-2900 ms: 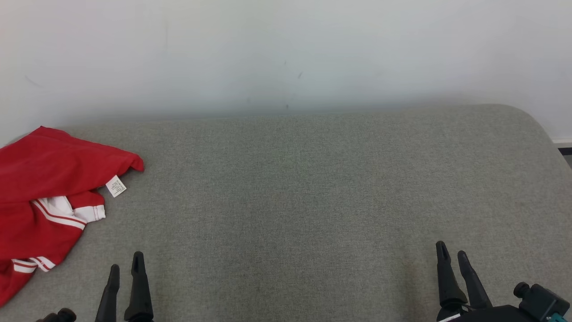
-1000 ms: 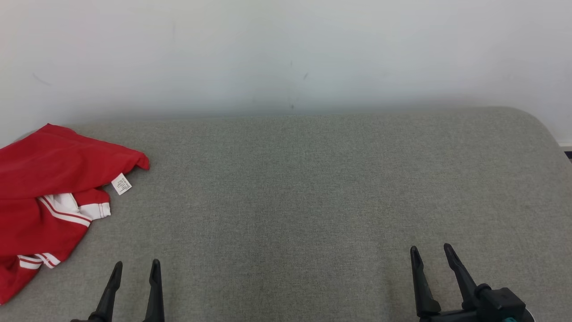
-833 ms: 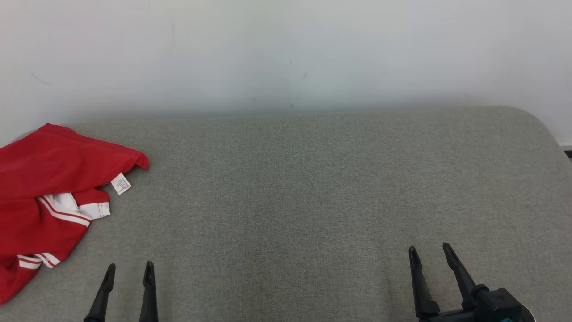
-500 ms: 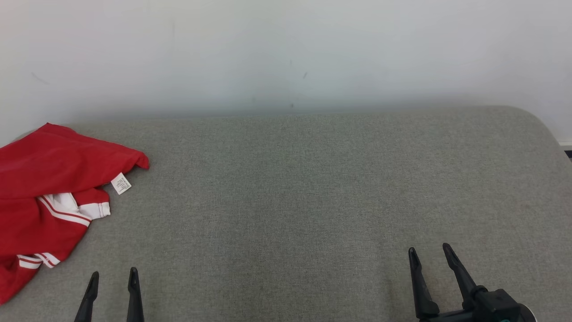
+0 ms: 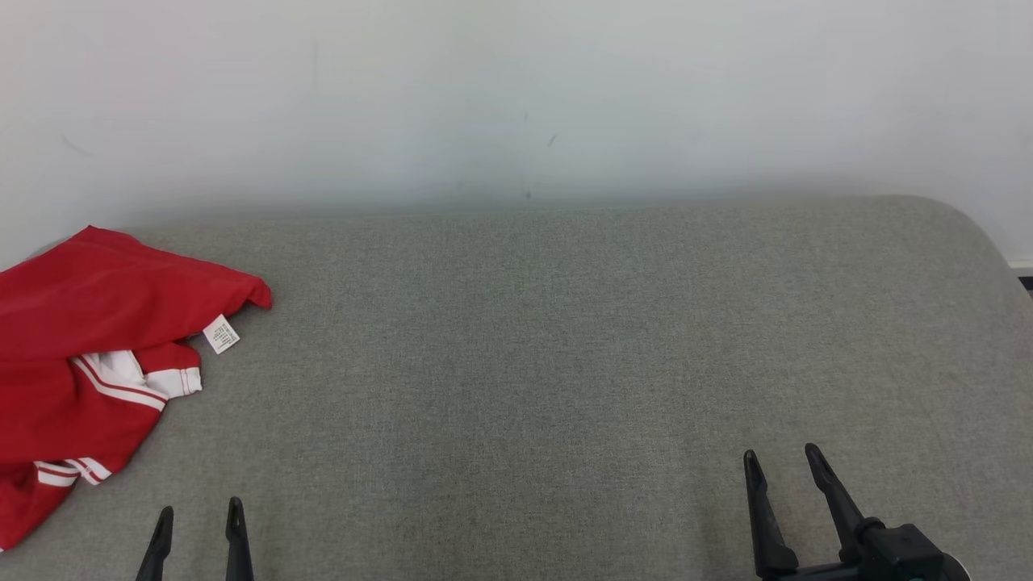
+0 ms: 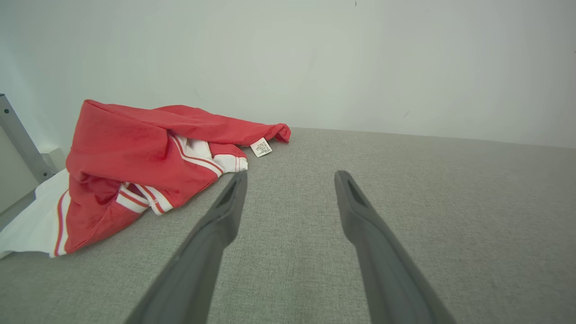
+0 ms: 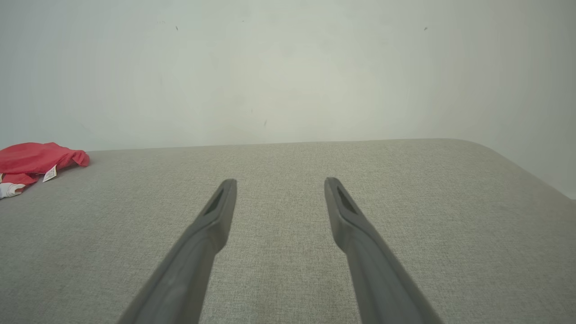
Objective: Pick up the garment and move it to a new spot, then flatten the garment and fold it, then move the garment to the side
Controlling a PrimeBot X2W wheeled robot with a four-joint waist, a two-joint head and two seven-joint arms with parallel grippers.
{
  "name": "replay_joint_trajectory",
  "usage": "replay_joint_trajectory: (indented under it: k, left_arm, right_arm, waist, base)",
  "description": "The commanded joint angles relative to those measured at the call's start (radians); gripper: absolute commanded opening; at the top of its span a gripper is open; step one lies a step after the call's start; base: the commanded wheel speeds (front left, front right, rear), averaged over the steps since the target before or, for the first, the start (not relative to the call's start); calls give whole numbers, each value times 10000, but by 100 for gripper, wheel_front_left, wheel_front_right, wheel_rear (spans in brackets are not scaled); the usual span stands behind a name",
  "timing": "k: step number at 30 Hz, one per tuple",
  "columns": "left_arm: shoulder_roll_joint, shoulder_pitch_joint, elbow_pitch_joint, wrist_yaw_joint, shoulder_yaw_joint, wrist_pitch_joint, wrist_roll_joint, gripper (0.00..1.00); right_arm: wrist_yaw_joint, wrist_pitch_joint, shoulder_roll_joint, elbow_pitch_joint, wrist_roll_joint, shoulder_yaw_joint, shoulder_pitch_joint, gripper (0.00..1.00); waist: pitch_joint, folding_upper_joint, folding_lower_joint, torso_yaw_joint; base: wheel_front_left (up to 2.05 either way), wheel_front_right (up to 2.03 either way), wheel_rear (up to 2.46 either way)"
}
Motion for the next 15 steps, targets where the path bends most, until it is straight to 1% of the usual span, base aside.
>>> replay_joint_trajectory:
  k: [1, 15]
  left_arm:
    - [-22, 107, 17, 7, 22, -28, 37, 100]
    - [-61, 150, -52, 7, 109, -28, 64, 100]
  right_arm:
    - [-21, -13, -12, 27, 77, -4, 66, 100]
    - [-21, -13, -12, 93, 118, -53, 73, 100]
  waist:
    - [-8, 0, 0, 2]
    - [-18, 0, 0, -13]
  base:
    - [0, 0, 0]
    - [0, 0, 0]
